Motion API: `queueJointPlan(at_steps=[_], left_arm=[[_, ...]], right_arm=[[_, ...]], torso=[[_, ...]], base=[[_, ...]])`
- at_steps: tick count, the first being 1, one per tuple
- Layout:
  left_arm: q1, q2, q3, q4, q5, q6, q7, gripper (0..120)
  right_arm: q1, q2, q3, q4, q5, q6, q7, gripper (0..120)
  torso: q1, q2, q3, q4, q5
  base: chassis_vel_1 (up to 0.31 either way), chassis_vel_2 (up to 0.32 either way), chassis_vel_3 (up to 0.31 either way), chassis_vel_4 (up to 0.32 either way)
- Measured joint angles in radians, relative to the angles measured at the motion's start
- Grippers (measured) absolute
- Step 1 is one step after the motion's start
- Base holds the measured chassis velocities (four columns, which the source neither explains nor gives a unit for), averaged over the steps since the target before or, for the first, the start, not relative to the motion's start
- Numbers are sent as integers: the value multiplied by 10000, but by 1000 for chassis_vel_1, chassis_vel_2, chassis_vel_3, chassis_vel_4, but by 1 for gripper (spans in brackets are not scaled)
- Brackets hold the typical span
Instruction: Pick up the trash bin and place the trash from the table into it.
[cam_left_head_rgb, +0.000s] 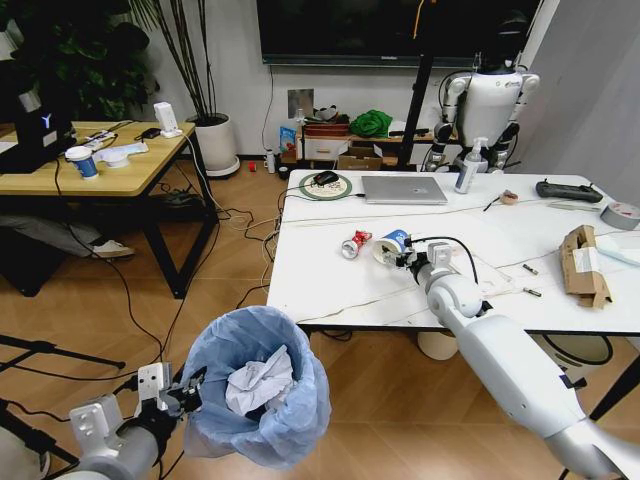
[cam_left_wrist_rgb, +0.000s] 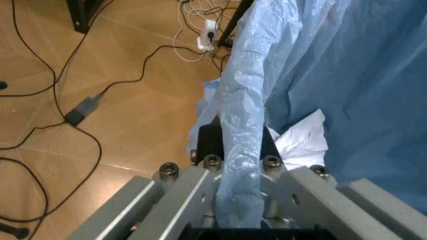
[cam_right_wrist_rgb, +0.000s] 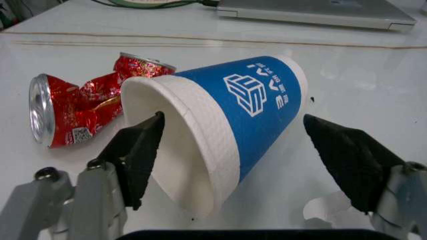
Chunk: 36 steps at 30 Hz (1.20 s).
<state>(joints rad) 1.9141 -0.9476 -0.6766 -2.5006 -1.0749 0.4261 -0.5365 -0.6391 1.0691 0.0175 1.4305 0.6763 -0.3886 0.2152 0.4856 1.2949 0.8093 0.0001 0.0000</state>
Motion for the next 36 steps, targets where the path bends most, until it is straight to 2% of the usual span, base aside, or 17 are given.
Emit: queueJointPlan(at_steps=[4, 7, 20, 29, 36], left_arm=[[-23, -12, 4, -1, 14, -8, 17, 0], [-47, 16, 3, -1, 3, -11, 21, 0], [-181, 253, 109, 51, -158, -12, 24, 0], [-243, 332, 138, 58, -240, 8, 1, 0], [-309, 332, 186, 102, -313, 25, -9, 0]], right_arm=[[12, -36, -104, -25, -7, 35, 183, 56], [48, -37, -143, -38, -6, 74, 293, 50], [-178, -378, -226, 274, 116, 210, 496, 0], [-100, -880, -288, 1154, 1079, 862, 93, 0], [77, -1938, -1248, 4283, 2882, 1866, -1729, 0]], torso=[[0, 0, 0, -2, 0], [0, 0, 0, -2, 0], [0, 0, 0, -3, 1], [0, 0, 0, -2, 0], [0, 0, -2, 1, 0]], base=[[0, 0, 0, 0], [0, 0, 0, 0], [0, 0, 0, 0], [0, 0, 0, 0], [0, 0, 0, 0]])
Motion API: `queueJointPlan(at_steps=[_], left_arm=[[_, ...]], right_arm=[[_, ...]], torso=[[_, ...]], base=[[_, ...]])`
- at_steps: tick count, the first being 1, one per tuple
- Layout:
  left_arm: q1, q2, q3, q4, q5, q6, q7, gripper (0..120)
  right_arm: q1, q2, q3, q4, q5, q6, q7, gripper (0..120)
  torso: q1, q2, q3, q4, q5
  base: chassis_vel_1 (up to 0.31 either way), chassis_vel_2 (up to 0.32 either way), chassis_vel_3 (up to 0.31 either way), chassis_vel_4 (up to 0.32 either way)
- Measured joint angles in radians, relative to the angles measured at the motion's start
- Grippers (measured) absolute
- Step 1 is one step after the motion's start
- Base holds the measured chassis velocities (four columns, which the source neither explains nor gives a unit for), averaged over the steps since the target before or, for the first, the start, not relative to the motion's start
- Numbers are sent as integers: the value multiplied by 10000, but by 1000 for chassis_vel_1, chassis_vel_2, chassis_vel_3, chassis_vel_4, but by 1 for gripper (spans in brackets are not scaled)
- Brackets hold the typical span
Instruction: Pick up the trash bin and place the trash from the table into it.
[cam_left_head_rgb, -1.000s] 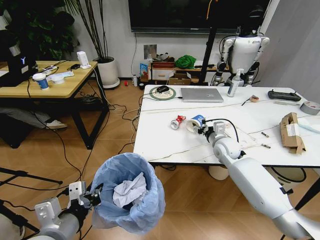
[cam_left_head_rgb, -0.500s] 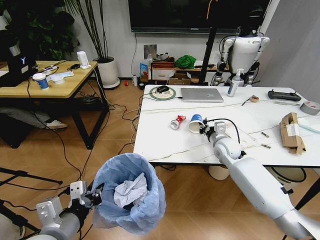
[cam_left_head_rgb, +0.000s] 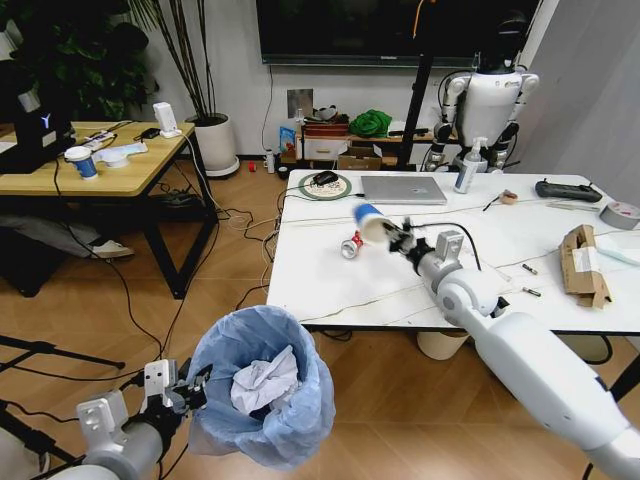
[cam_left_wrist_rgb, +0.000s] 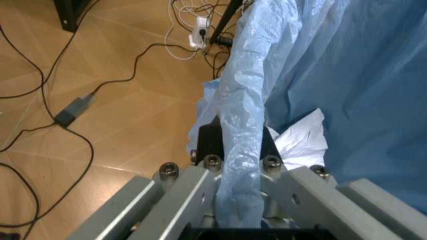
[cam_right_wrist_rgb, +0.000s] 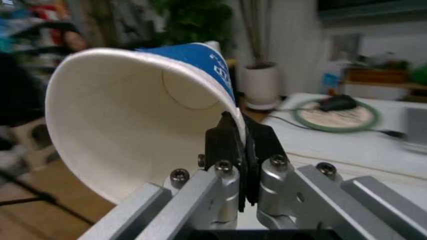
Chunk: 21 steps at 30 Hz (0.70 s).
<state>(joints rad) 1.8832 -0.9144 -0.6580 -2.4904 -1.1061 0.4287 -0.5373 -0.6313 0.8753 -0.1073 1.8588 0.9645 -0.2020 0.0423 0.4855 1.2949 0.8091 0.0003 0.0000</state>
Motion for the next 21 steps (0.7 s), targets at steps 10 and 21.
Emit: queueJointPlan(at_steps=[10, 21], left_arm=[[-104, -6, 25, -2, -231, 48, -48, 0], [-212, -19, -72, -89, -447, 80, -118, 0]], right_arm=[[343, -931, -1930, 2656, 511, 325, -1833, 0], [-281, -1298, -2798, 3066, -597, 532, -2296, 0]], torso=[[0, 0, 0, -1, -2], [0, 0, 0, -3, 1]], base=[[0, 0, 0, 0], [0, 0, 0, 0]])
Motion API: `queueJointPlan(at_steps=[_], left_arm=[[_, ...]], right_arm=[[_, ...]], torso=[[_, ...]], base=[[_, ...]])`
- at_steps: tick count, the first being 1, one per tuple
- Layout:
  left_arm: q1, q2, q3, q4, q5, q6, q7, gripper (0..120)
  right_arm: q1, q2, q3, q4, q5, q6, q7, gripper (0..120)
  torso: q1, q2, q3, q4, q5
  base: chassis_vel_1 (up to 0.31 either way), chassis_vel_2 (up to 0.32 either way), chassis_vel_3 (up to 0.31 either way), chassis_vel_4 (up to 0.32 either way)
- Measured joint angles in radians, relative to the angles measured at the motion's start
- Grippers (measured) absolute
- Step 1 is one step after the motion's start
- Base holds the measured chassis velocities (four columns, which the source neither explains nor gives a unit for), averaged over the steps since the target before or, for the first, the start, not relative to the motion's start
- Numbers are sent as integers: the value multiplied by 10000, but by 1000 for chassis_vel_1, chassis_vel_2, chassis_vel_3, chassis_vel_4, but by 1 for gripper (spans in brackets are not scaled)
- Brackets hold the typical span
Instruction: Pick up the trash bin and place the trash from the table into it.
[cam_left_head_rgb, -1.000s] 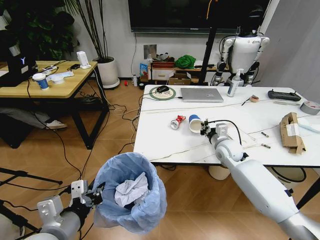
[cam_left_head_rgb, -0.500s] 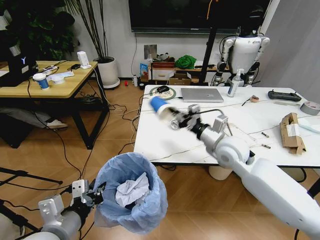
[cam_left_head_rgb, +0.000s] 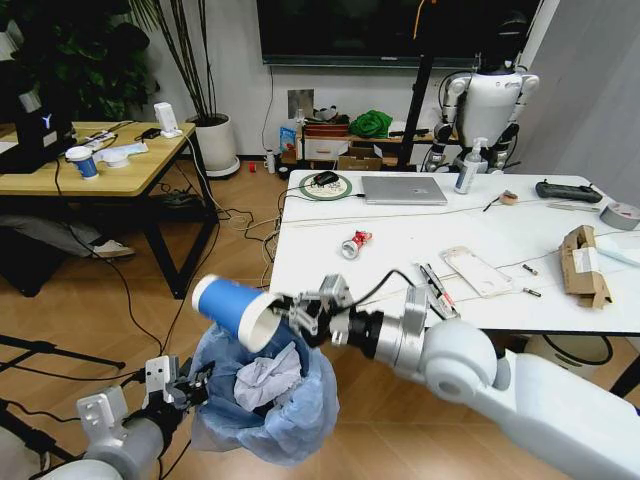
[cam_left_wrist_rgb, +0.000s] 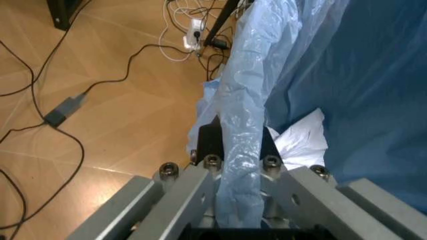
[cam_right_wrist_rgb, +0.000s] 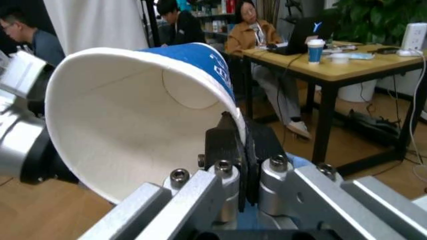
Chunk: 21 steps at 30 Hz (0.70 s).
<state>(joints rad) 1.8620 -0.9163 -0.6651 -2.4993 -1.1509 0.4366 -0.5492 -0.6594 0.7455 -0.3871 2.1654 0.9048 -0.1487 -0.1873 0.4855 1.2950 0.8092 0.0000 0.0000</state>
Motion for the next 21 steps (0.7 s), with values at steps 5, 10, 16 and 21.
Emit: queueJointPlan(at_steps=[5, 10, 16, 21], left_arm=[[13, -15, -10, -2, -2, 19, -64, 0], [28, 63, -129, -5, -42, 35, -109, 0], [2, 102, -174, -6, -86, 57, -160, 0], [17, 92, -180, -10, -85, 66, -164, 0]], right_arm=[[-374, -30, 214, -250, -570, 33, -86, 10], [-924, -272, 482, -299, -973, 91, -176, 26], [-1133, -325, 677, -308, -1163, 147, -160, 44], [-1127, -188, 823, -374, -1067, 152, -65, 68]], torso=[[0, 0, 0, 1, -1], [0, 0, 1, -1, 0], [0, 0, 1, -1, -2], [0, 0, 1, 1, 0]], base=[[0, 0, 0, 0], [0, 0, 0, 0], [0, 0, 0, 0], [0, 0, 0, 0]])
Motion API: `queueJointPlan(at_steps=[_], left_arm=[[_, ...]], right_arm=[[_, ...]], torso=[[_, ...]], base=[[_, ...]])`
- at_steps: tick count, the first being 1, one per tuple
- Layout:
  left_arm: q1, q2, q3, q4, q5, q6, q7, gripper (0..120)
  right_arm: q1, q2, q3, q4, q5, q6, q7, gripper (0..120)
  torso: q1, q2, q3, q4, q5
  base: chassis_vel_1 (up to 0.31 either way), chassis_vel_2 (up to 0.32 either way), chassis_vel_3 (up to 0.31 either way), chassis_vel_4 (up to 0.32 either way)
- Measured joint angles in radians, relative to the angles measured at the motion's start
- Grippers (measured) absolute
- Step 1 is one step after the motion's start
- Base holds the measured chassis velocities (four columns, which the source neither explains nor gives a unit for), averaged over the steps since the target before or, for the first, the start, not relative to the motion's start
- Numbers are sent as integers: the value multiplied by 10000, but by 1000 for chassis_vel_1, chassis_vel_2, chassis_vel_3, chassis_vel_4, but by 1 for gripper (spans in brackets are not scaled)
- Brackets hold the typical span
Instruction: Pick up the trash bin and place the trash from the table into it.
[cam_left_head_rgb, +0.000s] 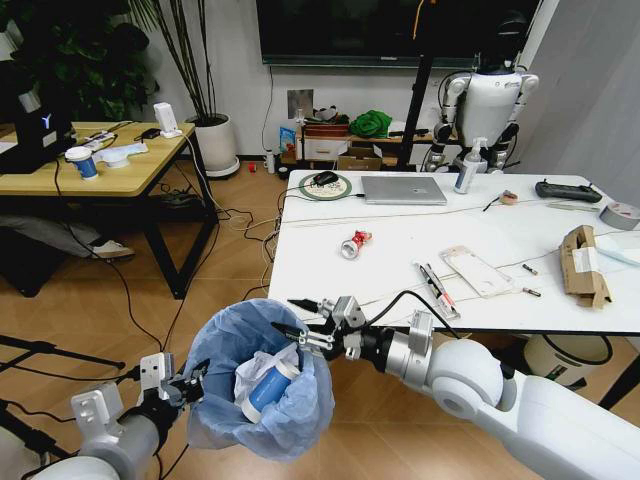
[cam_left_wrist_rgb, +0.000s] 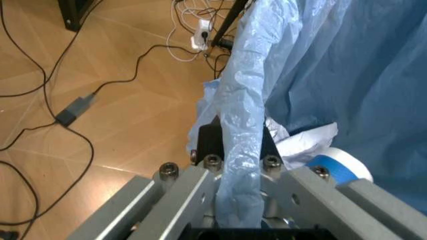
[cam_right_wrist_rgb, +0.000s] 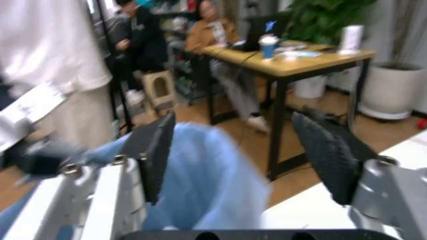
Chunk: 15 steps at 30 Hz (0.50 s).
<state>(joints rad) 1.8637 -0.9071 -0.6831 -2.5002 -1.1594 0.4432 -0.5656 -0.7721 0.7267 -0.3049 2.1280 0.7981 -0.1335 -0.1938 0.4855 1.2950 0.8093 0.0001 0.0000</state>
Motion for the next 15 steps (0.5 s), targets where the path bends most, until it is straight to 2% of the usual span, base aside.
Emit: queueJointPlan(at_steps=[4, 8, 10, 15], left_arm=[[40, -43, -18, -1, 24, 3, -2, 0], [141, -119, -62, -3, 132, 5, 1, 0], [157, -122, -77, -2, 143, 5, 2, 0], [160, -201, -108, -3, 195, 3, 16, 0]], right_arm=[[156, 323, 175, -220, 137, 55, 294, 82], [730, 1303, 381, -1225, 225, 186, 1834, 98], [823, 1459, 413, -1420, 225, 130, 2102, 98], [1436, 2803, 596, -3444, -47, -754, 4308, 100]], torso=[[0, 0, 0, -2, 0], [0, -1, 0, 0, 0], [1, 0, 0, 1, 0], [1, 0, 0, 0, -2]], base=[[0, 0, 0, 0], [0, 0, 0, 0], [0, 0, 0, 0], [0, 0, 0, 0]])
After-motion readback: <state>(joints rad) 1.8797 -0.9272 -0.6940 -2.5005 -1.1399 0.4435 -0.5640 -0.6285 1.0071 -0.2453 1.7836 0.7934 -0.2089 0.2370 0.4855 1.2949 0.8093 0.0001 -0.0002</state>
